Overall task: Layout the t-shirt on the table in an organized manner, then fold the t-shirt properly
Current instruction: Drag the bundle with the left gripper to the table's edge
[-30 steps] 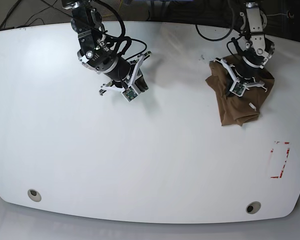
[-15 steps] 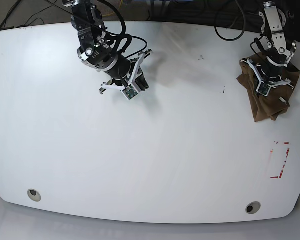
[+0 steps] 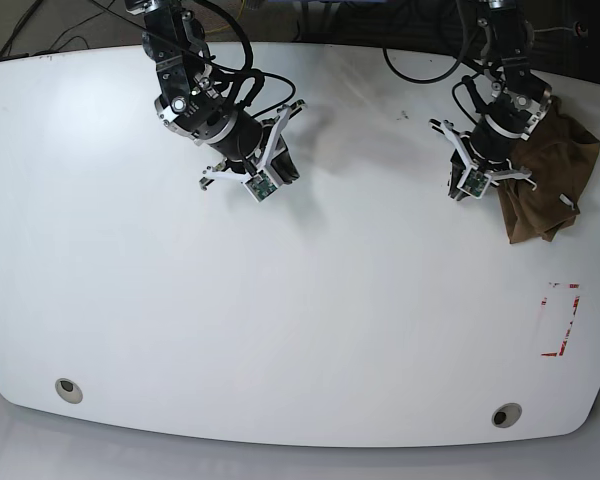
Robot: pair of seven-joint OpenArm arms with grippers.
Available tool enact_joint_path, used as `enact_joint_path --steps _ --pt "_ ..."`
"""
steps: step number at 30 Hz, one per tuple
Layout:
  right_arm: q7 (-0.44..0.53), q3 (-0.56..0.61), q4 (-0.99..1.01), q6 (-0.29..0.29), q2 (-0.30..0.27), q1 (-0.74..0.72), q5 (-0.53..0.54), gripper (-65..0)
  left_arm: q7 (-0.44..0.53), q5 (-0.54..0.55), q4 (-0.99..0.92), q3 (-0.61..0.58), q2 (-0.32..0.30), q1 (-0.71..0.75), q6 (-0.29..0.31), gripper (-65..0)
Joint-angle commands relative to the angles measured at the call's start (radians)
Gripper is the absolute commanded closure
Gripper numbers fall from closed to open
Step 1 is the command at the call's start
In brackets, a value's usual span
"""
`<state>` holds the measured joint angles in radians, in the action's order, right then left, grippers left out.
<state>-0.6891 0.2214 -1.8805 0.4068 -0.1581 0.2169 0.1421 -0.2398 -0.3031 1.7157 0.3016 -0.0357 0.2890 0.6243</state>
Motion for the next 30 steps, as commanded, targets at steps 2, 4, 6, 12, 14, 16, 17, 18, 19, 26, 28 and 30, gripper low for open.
enact_joint_path --steps 2,4,6,12,14,16,17,18,19,26,28,30 --pt "0.022 -0.003 -0.024 -0.003 0.001 -0.010 0.014 -3.0 -0.014 0.008 0.020 0.008 0.027 -0.003 -0.014 -2.2" --pt "0.022 -0.003 -0.026 -0.003 0.001 -0.010 0.014 -3.0 -0.020 0.008 0.019 0.021 0.049 0.000 -0.016 -2.2" --pt "0.022 -0.003 -0.026 -0.003 0.001 -0.009 0.014 -3.0 -0.017 0.008 0.014 0.044 0.061 0.013 -0.016 -2.2" --pt "0.022 -0.003 -0.026 -0.003 0.001 -0.006 0.014 -3.0 -0.017 0.008 -0.029 0.090 0.072 0.019 -0.016 -2.2" --pt "0.022 -0.003 -0.026 -0.003 0.001 -0.003 0.014 -3.0 -0.017 0.008 -0.052 0.118 0.070 0.016 -0.016 -2.2" --pt "0.022 -0.003 -0.026 -0.003 0.001 -0.003 0.014 -3.0 -0.017 0.008 -0.076 0.149 0.066 0.013 -0.016 -2.2" --pt "0.022 -0.003 -0.026 -0.003 0.001 -0.003 0.014 -3.0 -0.017 0.008 -0.085 0.158 0.059 0.013 -0.016 -2.2" --pt "0.022 -0.003 -0.026 -0.003 0.001 -0.003 0.014 -3.0 -0.017 0.009 -0.101 0.170 0.044 0.008 -0.014 -2.2" --pt "0.022 -0.003 -0.026 -0.003 0.001 -0.003 0.014 -3.0 -0.017 0.012 -0.110 0.176 0.033 0.000 -0.014 -2.2" --pt "0.022 -0.001 -0.026 -0.003 0.001 0.006 0.015 -3.0 -0.017 0.014 -0.184 0.235 -0.039 -0.014 -0.010 -2.2" --pt "0.022 -0.001 -0.026 -0.003 0.001 0.009 0.015 -3.0 -0.017 0.015 -0.201 0.264 -0.051 -0.014 -0.008 -2.2" --pt "0.022 -0.001 -0.026 -0.003 0.001 0.011 0.015 -3.0 -0.017 0.015 -0.220 0.298 -0.073 -0.015 -0.008 -2.2"
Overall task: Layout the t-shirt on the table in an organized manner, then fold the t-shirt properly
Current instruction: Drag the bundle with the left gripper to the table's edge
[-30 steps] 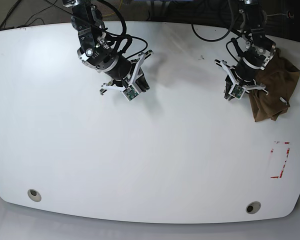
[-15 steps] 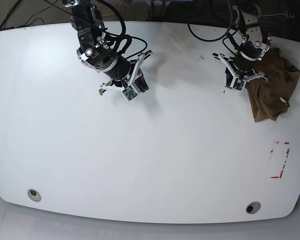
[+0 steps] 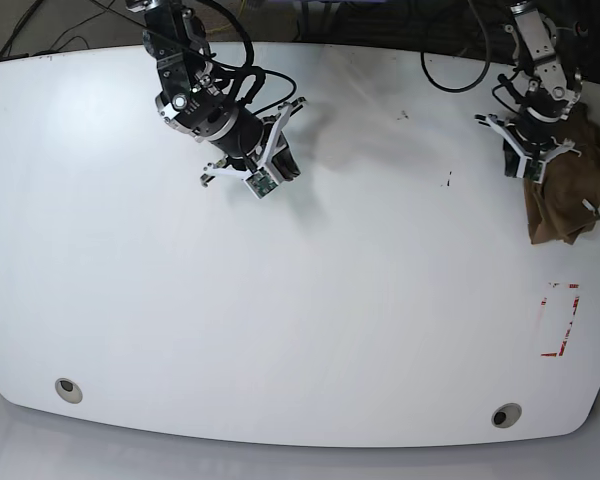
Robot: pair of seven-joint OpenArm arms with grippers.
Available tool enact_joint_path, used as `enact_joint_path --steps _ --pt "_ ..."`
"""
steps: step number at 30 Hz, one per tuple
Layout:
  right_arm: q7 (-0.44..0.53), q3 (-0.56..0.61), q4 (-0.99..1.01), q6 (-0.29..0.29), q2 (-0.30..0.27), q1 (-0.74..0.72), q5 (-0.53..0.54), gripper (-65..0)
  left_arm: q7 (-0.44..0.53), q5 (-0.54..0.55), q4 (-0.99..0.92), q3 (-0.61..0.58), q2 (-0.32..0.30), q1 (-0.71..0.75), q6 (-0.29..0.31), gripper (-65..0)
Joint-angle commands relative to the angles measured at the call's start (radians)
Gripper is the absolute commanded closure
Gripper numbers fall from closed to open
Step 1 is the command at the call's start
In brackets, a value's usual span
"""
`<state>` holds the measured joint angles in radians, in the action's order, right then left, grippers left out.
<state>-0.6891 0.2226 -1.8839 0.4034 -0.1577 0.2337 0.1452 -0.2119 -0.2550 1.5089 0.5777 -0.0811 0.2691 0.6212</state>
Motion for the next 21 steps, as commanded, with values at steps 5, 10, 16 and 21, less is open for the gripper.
enact_joint_path --steps 5,10,16,21 --pt "0.022 -0.002 -0.023 0.001 0.000 -0.004 0.012 -3.0 -0.044 -0.031 -0.044 0.066 -0.079 0.005 -0.005 -2.2" --pt "0.022 -0.002 -0.033 0.001 0.000 -0.001 0.012 -3.0 -0.044 -0.031 -0.049 0.113 -0.110 0.005 -0.005 -2.2" --pt "0.022 -0.002 -0.049 0.001 0.000 0.011 0.012 -3.0 -0.044 -0.031 -0.049 0.150 -0.138 0.005 -0.005 -2.2" --pt "0.022 -0.002 -0.050 0.001 0.000 0.013 0.012 -3.0 -0.044 -0.031 -0.032 0.143 -0.138 0.005 -0.004 -2.2"
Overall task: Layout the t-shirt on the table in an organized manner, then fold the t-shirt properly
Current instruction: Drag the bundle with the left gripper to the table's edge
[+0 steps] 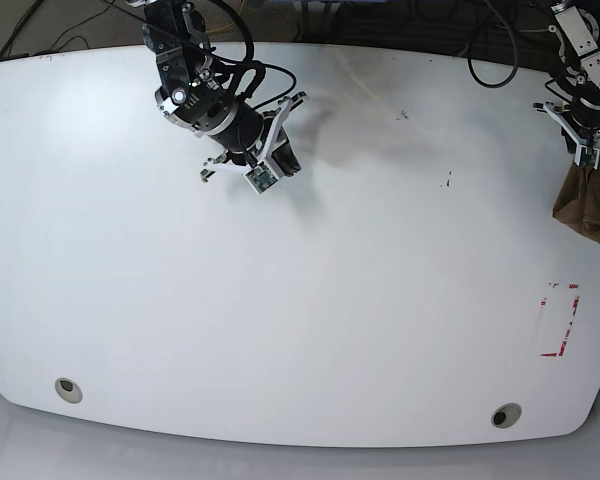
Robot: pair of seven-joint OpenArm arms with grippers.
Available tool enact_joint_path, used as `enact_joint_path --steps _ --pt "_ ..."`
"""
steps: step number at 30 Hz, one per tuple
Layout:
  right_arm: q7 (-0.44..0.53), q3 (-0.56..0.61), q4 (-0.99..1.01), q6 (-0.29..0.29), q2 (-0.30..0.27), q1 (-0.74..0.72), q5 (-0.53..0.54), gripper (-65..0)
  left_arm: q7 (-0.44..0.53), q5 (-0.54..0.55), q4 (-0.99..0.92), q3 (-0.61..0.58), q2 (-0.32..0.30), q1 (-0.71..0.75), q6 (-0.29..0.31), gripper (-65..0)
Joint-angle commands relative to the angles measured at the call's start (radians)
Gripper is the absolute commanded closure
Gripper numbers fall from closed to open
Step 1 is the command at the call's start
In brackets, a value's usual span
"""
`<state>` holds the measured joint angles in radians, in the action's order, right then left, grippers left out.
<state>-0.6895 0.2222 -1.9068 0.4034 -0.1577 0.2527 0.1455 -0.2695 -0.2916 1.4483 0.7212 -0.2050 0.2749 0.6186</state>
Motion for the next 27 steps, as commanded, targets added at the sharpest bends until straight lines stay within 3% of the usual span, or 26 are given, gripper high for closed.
enact_joint_path --steps 1,13,27 --pt "0.023 -0.002 -0.027 0.001 0.000 -0.005 0.012 -3.0 0.014 0.005 0.038 -0.002 -0.011 -0.001 -0.001 -2.2" --pt "0.024 -0.002 -0.027 0.001 0.000 -0.011 0.012 -3.0 0.013 0.005 0.153 -0.159 0.069 -0.018 -0.001 -2.2" --pt "0.024 -0.002 -0.027 0.004 -0.004 -0.008 0.012 -3.0 0.008 -0.004 0.111 -0.190 0.063 -0.136 -0.009 -2.2"
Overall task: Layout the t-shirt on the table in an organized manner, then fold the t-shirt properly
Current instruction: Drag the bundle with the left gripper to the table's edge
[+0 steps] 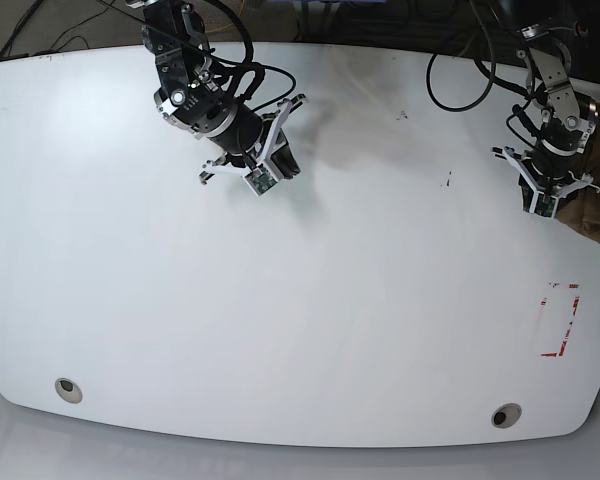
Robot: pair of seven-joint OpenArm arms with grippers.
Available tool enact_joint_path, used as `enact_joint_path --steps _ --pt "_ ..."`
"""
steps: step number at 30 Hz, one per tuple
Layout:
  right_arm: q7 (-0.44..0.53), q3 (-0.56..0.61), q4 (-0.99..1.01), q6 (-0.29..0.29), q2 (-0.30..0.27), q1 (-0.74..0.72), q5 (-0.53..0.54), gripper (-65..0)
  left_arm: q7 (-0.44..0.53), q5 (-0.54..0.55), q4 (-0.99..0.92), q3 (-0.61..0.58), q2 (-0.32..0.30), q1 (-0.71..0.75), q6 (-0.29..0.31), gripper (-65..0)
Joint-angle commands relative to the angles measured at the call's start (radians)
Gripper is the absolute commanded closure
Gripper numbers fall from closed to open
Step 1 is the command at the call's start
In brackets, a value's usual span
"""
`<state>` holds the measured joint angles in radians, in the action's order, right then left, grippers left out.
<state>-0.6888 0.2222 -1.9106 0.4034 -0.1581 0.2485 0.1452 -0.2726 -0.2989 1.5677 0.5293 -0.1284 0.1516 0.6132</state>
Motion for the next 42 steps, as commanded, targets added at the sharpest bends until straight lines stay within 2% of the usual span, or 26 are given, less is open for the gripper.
enact_joint_path --steps 1,6,12,20,28,33,42 --pt "0.025 -0.002 -0.023 0.005 -0.004 -0.002 0.012 -3.0 0.011 0.004 -0.028 0.002 -0.021 -0.022 -0.003 -2.2" --pt "0.025 -0.002 -0.023 0.005 -0.004 -0.001 0.012 -3.0 0.011 0.004 -0.094 0.004 -0.067 -0.034 -0.003 -2.2" --pt "0.025 -0.002 -0.023 0.007 -0.005 -0.001 0.012 -3.0 0.016 0.004 -0.171 0.007 -0.095 -0.065 -0.003 -2.2" --pt "0.025 -0.002 -0.023 0.007 -0.005 -0.002 0.012 -3.0 0.017 0.004 -0.269 0.107 -0.146 -0.122 -0.003 -2.2" --pt "0.025 -0.002 -0.023 0.007 -0.005 -0.001 0.012 -3.0 0.019 0.008 -0.358 0.134 -0.222 -0.148 -0.003 -2.2" --pt "0.025 -0.002 -0.023 0.007 -0.005 -0.001 0.012 -3.0 0.019 0.010 -0.384 0.177 -0.233 -0.162 0.000 -2.2" --pt "0.025 -0.002 -0.025 0.007 -0.005 0.001 0.012 -3.0 0.019 0.010 -0.329 0.180 -0.227 -0.157 0.004 -2.2"
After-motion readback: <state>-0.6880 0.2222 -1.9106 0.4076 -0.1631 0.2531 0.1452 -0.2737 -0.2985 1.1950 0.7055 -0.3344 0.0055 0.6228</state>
